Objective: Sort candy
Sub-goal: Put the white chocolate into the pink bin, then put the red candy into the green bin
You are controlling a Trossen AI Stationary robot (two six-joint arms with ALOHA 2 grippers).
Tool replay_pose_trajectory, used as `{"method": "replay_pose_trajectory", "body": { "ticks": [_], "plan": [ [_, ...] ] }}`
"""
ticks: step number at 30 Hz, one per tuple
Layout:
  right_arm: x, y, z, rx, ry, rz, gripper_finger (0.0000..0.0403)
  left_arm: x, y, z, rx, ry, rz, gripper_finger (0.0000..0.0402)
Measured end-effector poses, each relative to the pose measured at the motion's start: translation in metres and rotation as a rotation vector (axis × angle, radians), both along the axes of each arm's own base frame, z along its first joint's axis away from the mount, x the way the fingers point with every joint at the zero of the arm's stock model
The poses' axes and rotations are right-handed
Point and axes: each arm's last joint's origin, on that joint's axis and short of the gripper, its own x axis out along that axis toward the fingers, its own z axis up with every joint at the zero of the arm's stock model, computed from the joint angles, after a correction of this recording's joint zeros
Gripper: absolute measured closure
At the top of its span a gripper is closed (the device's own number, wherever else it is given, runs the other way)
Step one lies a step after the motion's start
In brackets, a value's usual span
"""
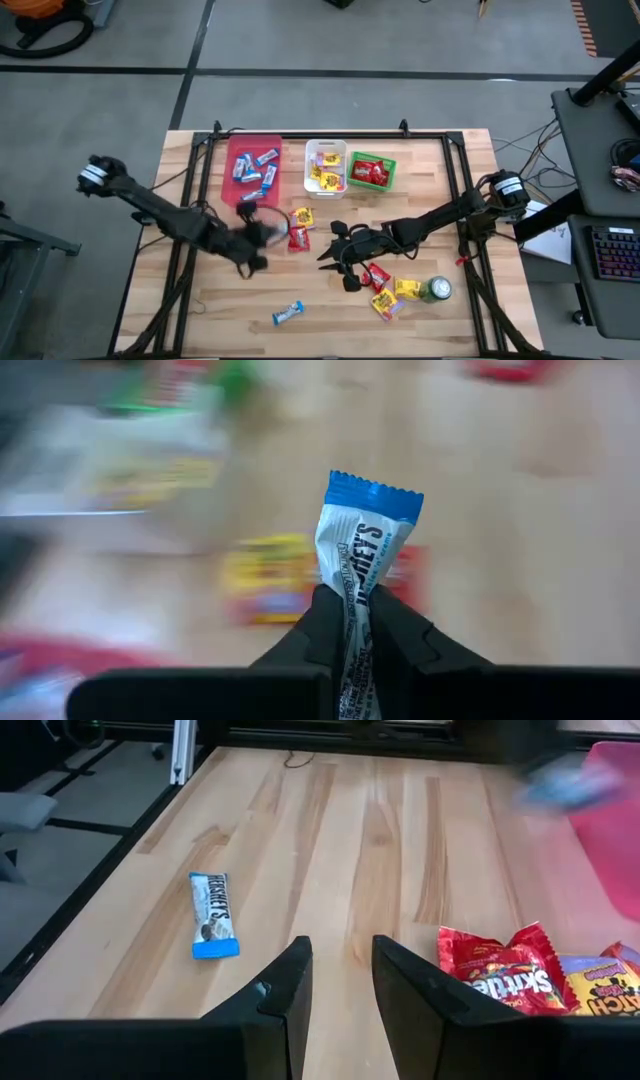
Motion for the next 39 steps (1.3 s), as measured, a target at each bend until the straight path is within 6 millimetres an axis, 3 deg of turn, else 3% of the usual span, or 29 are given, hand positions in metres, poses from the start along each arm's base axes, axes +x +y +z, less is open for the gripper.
{"method": "replay_pose_trajectory", "body": {
  "ticks": [5, 9, 12, 15, 19, 25, 39],
  "plan": [
    [0.000, 0.000, 0.000, 0.012, 0.002, -0.007, 0.0305, -0.009, 0.046, 0.046, 0.085, -0.063, 0.347, 0.0391],
    [0.000, 0.000, 0.000, 0.020, 0.004, -0.011, 0.0305, -0.018, 0.099, 0.059, 0.083, -0.036, 0.614, 0.0391],
    [0.000, -0.001, 0.000, 0.025, 0.003, -0.015, 0.0305, -0.028, 0.142, 0.055, 0.007, 0.014, 0.763, 0.0391],
    [0.001, -0.001, 0.000, 0.025, 0.002, -0.015, 0.0305, -0.040, 0.183, 0.038, -0.118, 0.078, 0.880, 0.0391],
    [0.001, -0.001, 0.001, 0.025, -0.001, -0.015, 0.0305, -0.057, 0.224, 0.021, -0.217, 0.040, 1.043, 0.0378],
    [0.001, -0.001, 0.001, 0.033, 0.001, -0.021, 0.0305, -0.061, 0.243, 0.010, -0.204, 0.099, 1.038, 0.0344],
    [0.001, -0.001, 0.001, 0.036, 0.002, -0.029, 0.0305, -0.061, 0.243, 0.015, -0.125, 0.095, 1.042, 0.0273]
  ]
}}
